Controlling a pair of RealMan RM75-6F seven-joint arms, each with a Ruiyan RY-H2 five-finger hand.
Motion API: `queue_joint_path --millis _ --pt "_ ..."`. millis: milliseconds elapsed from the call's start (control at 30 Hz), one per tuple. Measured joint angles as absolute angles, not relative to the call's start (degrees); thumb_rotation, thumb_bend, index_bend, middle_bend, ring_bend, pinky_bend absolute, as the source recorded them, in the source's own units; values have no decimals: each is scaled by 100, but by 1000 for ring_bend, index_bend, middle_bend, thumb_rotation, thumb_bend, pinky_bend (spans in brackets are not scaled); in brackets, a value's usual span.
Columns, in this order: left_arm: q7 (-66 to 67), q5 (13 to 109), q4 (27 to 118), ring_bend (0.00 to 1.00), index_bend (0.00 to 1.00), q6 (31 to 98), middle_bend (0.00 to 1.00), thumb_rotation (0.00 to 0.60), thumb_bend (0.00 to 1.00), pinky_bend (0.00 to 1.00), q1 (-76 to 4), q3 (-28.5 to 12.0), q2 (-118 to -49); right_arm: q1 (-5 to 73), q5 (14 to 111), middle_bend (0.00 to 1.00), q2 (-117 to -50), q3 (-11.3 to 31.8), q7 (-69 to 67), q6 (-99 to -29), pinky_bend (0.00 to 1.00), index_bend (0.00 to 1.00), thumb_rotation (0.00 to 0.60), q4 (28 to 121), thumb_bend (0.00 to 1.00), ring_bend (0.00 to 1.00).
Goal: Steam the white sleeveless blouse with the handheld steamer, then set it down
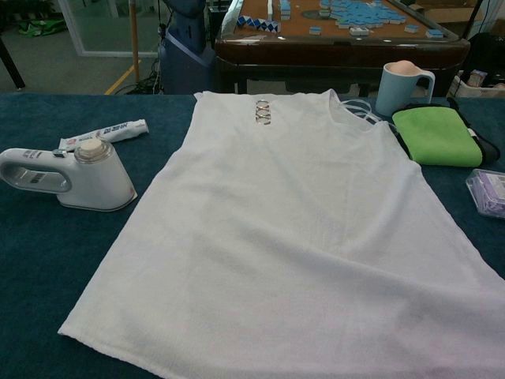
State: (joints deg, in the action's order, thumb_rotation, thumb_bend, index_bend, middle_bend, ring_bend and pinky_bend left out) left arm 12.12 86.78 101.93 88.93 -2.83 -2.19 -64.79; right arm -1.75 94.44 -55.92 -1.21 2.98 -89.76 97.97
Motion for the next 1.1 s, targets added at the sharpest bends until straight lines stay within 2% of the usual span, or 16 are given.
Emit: queue_joint_path --millis 467,667,867,1100 --pt "1192 8712 10218 39 40 8711 7 600 13 86 -492 -353 -6391 -146 9436 88 -5349 2 443 -9097 0 0 600 9989 478 0" --pt "1206 8629 10251 62 98 8234 14 600 120 86 -862 -516 -6382 -97 9350 88 -5074 120 649 -9117 0 0 600 10271 478 0" --pt "1342 8353 10195 63 98 7614 25 600 119 86 -1359 -722 -6551 -43 9340 88 -4866 163 758 -9069 0 0 600 10520 479 0" --pt "1777 7807 9745 112 143 7117 78 600 119 123 -1853 -948 -7114 2 9328 88 -4849 141 789 -8945 0 0 600 10585 478 0"
